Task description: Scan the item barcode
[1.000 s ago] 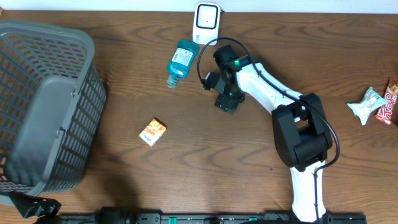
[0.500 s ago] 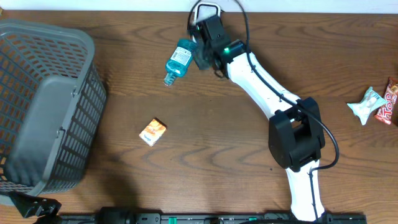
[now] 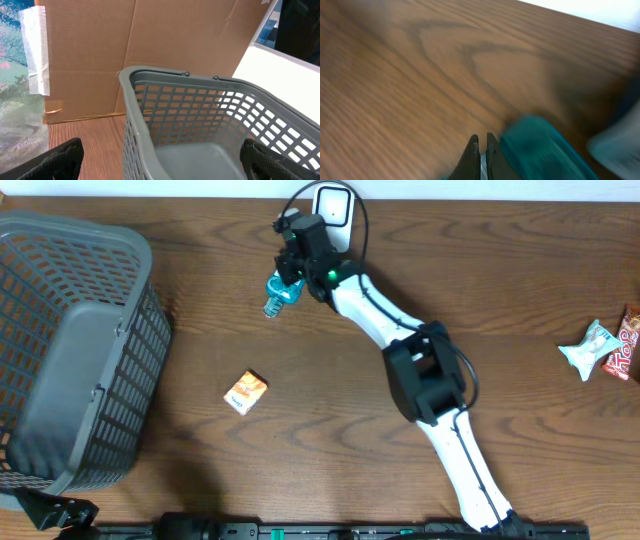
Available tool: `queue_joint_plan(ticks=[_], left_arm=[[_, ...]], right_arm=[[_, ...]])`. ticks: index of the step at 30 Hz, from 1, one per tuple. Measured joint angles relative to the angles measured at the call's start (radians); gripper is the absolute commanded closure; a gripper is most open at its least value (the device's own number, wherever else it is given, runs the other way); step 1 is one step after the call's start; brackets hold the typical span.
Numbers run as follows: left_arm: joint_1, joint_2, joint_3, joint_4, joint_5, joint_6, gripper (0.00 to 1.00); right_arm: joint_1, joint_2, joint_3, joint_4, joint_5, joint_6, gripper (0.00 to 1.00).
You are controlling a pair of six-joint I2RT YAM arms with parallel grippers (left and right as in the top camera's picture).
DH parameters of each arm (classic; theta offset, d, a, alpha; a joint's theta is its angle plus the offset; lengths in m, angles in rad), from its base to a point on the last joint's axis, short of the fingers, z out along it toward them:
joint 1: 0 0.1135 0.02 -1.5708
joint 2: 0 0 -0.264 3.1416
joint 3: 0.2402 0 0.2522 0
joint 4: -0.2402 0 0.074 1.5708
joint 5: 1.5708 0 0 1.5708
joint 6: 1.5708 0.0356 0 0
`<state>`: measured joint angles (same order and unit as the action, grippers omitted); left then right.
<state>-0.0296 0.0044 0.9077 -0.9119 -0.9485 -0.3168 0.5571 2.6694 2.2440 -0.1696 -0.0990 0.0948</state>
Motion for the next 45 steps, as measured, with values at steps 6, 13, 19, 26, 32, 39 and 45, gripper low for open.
queue_joint_plan(ticks=[6,13,19,26,32,39,45], left_arm=[[0.0,0.0,0.0,-0.001,0.0,0.0,0.0],[0.0,0.0,0.0,-0.001,0.0,0.0,0.0],[0.0,0.0,0.0,-0.001,0.0,0.0,0.0],[0.0,0.0,0.0,-0.001,0.0,0.0,0.0],[0.0,0.0,0.0,0.0,0.0,0.0,0.0],[0.0,0.0,0.0,-0.001,0.0,0.0,0.0],[0.0,0.0,0.0,0.0,0.0,0.0,0.0]], right_arm=[[0.016,0.088,0.159,-0.044,-0.001,0.001,0.99],[0.027,0.106,0.195,-0.193,0.118,-0.011,0.99],[0.043,0.102,0.238,-0.42,0.244,-0.022,0.99],[0.06,0.048,0.249,-0.743,0.283,0.055,0.99],[0.103,0.004,0.241,-1.009,0.213,0.085,0.99],[0.158,-0.087,0.223,-1.166,0.172,0.098,0.66],[0.169,-0.255,0.224,-1.281,0.18,0.093,0.06]])
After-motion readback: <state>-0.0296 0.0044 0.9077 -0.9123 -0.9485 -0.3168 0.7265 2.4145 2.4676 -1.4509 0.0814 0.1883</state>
